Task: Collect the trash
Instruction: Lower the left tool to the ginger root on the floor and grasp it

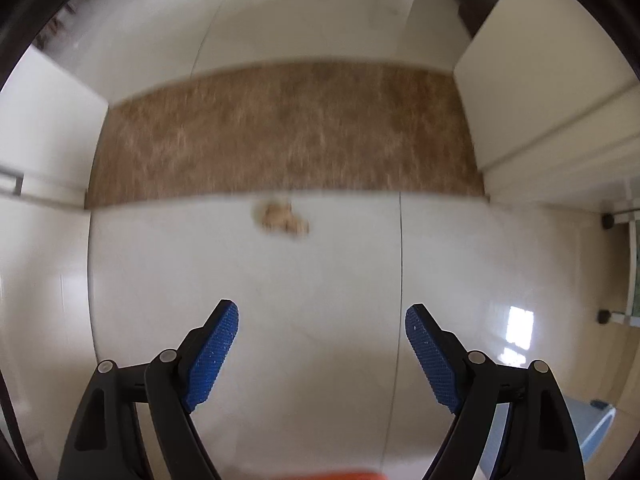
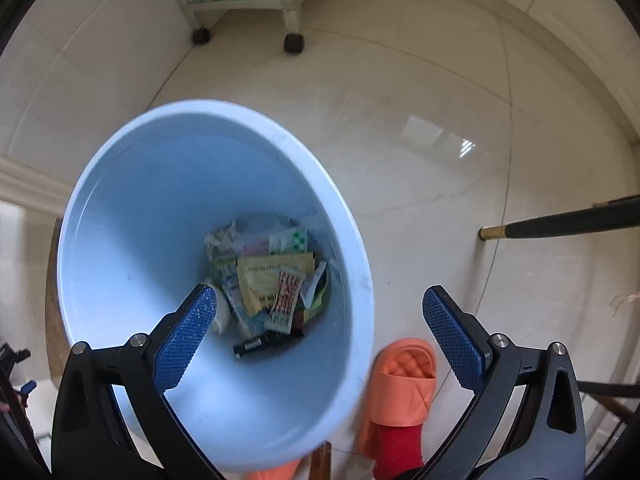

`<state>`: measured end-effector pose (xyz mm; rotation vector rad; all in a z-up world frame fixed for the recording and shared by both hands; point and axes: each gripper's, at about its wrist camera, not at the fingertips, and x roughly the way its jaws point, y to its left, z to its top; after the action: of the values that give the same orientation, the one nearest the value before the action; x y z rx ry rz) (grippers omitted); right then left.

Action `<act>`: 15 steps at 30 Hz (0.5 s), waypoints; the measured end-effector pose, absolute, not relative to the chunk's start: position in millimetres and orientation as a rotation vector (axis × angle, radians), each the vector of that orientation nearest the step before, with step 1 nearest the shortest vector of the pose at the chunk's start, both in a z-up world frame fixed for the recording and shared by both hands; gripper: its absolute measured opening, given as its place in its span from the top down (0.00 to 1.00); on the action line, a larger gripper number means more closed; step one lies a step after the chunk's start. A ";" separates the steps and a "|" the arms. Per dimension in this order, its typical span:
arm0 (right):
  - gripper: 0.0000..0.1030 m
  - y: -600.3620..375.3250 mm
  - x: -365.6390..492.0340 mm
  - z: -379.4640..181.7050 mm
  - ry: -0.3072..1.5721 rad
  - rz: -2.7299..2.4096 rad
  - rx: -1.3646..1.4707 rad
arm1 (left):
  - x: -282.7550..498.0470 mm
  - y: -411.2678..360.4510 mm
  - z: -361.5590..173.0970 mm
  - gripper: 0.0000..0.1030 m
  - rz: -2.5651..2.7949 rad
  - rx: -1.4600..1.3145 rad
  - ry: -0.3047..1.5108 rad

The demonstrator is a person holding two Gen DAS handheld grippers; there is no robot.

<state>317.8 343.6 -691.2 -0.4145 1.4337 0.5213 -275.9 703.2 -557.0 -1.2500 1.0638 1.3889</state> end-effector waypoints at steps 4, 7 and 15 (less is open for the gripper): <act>0.00 347.2 314.6 -693.7 1.394 0.472 -0.458 | -293.0 718.7 -579.4 0.18 1.498 -1.113 1.045; 0.00 352.8 305.4 -697.4 1.364 0.493 -0.528 | -301.2 717.2 -630.7 0.18 1.466 -1.152 1.092; 0.39 354.9 295.6 -721.0 1.417 0.539 -0.468 | -329.3 744.0 -791.3 0.18 1.367 -1.163 1.228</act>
<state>295.6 354.9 -721.0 -0.4677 1.4170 0.5391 -329.3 744.0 -791.3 -1.1628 1.2276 1.3671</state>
